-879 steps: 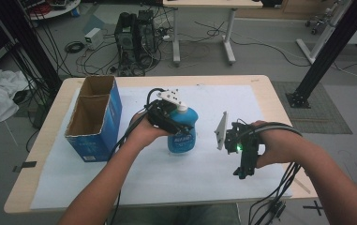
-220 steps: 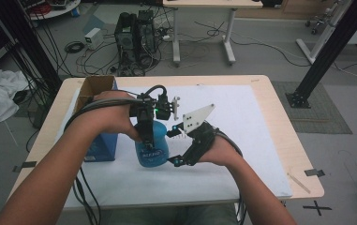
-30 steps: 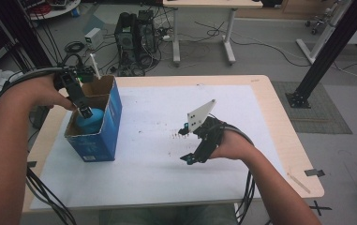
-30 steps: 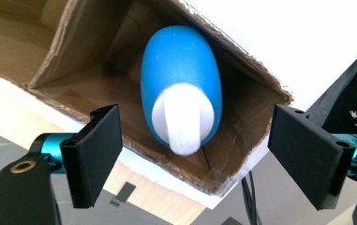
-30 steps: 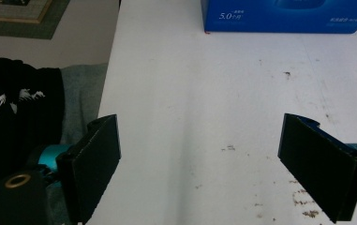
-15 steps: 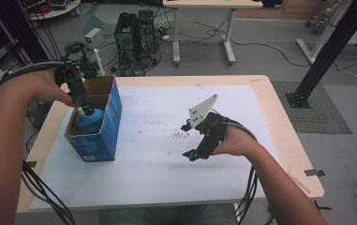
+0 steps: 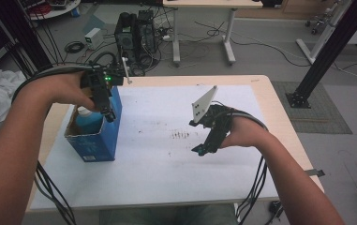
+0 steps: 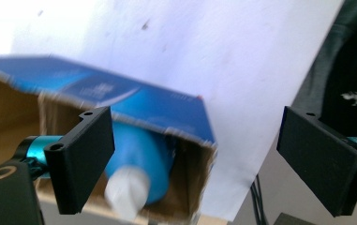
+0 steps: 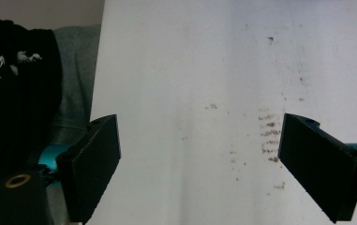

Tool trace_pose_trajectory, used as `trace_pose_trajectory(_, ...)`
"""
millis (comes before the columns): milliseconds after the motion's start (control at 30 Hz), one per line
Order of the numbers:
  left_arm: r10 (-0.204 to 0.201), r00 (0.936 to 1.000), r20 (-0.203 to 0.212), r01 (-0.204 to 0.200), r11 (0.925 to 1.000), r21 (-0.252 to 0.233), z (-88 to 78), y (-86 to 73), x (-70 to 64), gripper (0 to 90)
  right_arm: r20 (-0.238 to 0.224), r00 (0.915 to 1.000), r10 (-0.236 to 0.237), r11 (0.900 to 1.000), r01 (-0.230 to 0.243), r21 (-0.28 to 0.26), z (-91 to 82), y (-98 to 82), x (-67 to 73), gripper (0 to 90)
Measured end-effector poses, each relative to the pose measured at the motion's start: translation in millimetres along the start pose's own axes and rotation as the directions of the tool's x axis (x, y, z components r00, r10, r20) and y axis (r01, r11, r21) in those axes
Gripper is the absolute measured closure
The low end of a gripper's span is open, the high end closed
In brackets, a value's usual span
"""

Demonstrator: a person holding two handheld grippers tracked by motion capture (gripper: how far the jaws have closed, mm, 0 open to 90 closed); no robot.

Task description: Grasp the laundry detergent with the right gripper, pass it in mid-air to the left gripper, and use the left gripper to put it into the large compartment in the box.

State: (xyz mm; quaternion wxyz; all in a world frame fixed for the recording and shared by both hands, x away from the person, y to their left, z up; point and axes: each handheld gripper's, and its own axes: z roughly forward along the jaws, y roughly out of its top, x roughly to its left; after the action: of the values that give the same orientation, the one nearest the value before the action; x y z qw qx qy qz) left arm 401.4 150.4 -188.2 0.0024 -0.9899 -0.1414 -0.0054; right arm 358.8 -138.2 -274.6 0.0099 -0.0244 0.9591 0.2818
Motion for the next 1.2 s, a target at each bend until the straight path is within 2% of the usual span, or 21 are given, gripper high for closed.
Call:
trace_pose_trajectory(133,0.037,0.9993,0.005,-0.037,0.9993,0.006,7.0,14.0,-6.9,11.3,-0.02,0.9998,0.002,0.998,-0.001,0.065,-5.2,1.5,-3.3,12.4)
trace_pose_trajectory(200,0.068,0.9975,0.02,-0.069,0.9975,0.016,12.6,21.0,-11.9,11.4,-0.026,0.9996,0.01,0.996,-0.007,0.091,-6.6,0.6,-6.0,12.4)
trace_pose_trajectory(333,0.111,0.9929,0.042,-0.113,0.9926,0.045,29.1,36.8,-19.9,11.4,-0.034,0.9983,0.046,0.989,-0.041,0.145,-5.7,-4.0,-15.0,12.4)
trace_pose_trajectory(500,0.141,0.9875,0.07,-0.147,0.9852,0.089,51.0,56.5,-26.9,11.4,-0.046,0.9962,0.074,0.978,-0.063,0.197,0.9,-8.3,-23.1,12.4)
trace_pose_trajectory(533,0.141,0.9865,0.084,-0.148,0.9849,0.09,55.0,59.6,-28.1,11.4,-0.046,0.996,0.077,0.976,-0.065,0.208,2.6,-8.5,-23.6,12.4)
trace_pose_trajectory(600,0.154,0.9845,0.084,-0.161,0.9836,0.081,62.2,65.2,-29.6,11.4,-0.052,0.9961,0.071,0.971,-0.058,0.23,6.4,-8.8,-24.0,12.4)
trace_pose_trajectory(633,0.147,0.9854,0.086,-0.153,0.9857,0.07,65.7,67.2,-30.4,11.3,-0.057,0.9976,0.039,0.969,-0.024,0.246,7.5,-9.4,-25.8,12.4)
trace_pose_trajectory(667,0.151,0.9848,0.087,-0.157,0.9849,0.073,68.3,69.1,-30.6,11.4,-0.06,0.9938,0.093,0.967,-0.076,0.244,9.3,-8.4,-22.1,12.4)
trace_pose_trajectory(767,0.157,0.9836,0.09,-0.163,0.9848,0.061,73.7,71.5,-30.6,11.3,-0.056,0.9934,0.1,0.964,-0.083,0.251,11.4,-8.0,-21.1,12.4)
trace_pose_trajectory(800,0.155,0.9833,0.095,-0.161,0.9853,0.058,74.8,71.2,-30.1,11.4,-0.062,0.9939,0.091,0.963,-0.072,0.258,11.4,-8.0,-21.9,12.4)
trace_pose_trajectory(833,0.146,0.9848,0.093,-0.152,0.9869,0.054,75.8,70.4,-29.5,11.3,-0.055,0.9932,0.102,0.962,-0.085,0.26,12.0,-7.9,-21.1,12.4)
trace_pose_trajectory(867,0.149,0.985,0.087,-0.154,0.9867,0.052,76.3,69.8,-28.2,11.4,-0.058,0.9933,0.1,0.961,-0.081,0.264,12.1,-8.3,-21.5,12.4)
trace_pose_trajectory(900,0.135,0.9866,0.091,-0.14,0.9887,0.052,76.8,68.9,-27.5,11.4,-0.065,0.9929,0.1,0.96,-0.079,0.269,12.5,-8.8,-21.6,12.4)
trace_pose_trajectory(967,0.139,0.9855,0.098,-0.145,0.9876,0.059,78.6,67.3,-25.4,11.3,-0.049,0.9929,0.109,0.958,-0.091,0.273,13.4,-10.1,-20.9,12.4)
trace_pose_trajectory(1000,0.133,0.9864,0.097,-0.139,0.9885,0.06,79.3,66.6,-24.9,11.3,-0.057,0.9927,0.106,0.957,-0.086,0.276,12.9,-11.0,-21.3,12.4)
trace_pose_trajectory(1067,0.135,0.9859,0.098,-0.142,0.9879,0.062,79.1,65.3,-23.8,11.3,-0.048,0.9922,0.116,0.956,-0.098,0.277,12.4,-11.7,-20.3,12.4)
trace_pose_trajectory(1167,0.14,0.9852,0.099,-0.145,0.9881,0.05,76.7,62.9,-22.4,11.3,-0.048,0.9931,0.107,0.953,-0.089,0.291,9.6,-13.2,-21.8,12.4)
trace_pose_trajectory(1200,0.132,0.9859,0.103,-0.137,0.9898,0.04,76.0,62.2,-22.2,11.3,-0.047,0.9921,0.116,0.953,-0.098,0.287,9.4,-14.2,-21.7,12.4)
